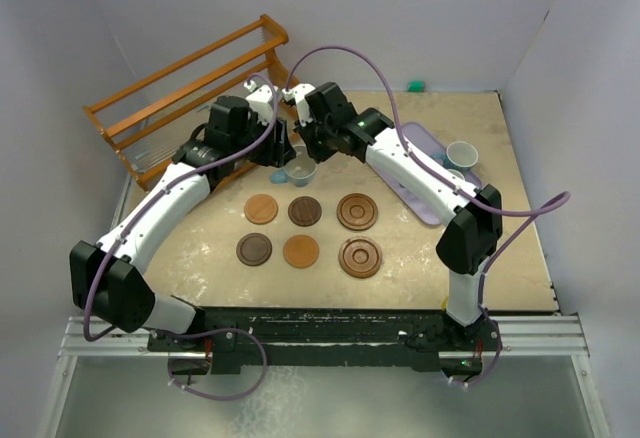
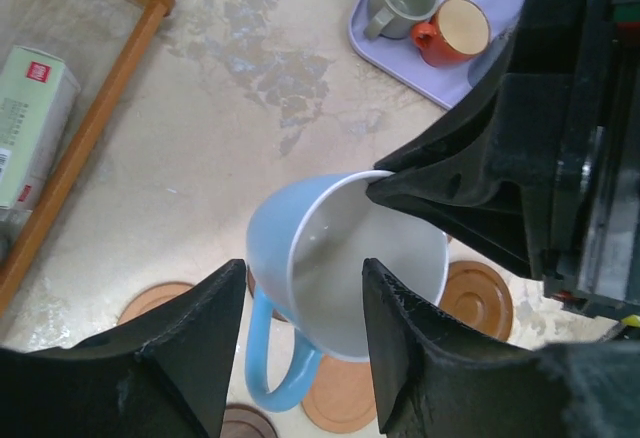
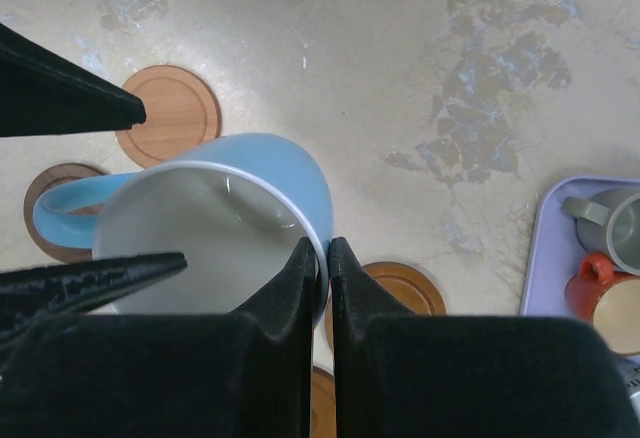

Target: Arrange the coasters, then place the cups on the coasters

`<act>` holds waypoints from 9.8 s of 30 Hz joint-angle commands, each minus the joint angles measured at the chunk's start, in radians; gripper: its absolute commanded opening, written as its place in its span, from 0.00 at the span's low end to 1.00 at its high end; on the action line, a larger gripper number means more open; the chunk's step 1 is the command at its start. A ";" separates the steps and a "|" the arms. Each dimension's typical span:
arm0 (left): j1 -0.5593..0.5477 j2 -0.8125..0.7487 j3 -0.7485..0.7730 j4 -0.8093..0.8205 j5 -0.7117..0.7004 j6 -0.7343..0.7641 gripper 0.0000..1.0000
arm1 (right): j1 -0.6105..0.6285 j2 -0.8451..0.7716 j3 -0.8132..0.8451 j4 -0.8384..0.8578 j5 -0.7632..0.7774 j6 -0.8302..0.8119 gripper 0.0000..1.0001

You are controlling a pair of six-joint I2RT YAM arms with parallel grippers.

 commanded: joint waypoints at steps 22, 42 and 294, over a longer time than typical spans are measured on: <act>-0.019 -0.001 -0.078 0.094 -0.141 0.001 0.31 | 0.020 -0.093 0.097 0.018 -0.023 0.116 0.00; -0.018 -0.013 -0.125 0.118 -0.170 -0.003 0.42 | 0.020 -0.091 0.108 0.024 0.047 0.101 0.00; -0.184 -0.037 -0.029 0.041 -0.026 0.644 0.49 | -0.074 -0.147 0.012 -0.042 -0.074 0.069 0.00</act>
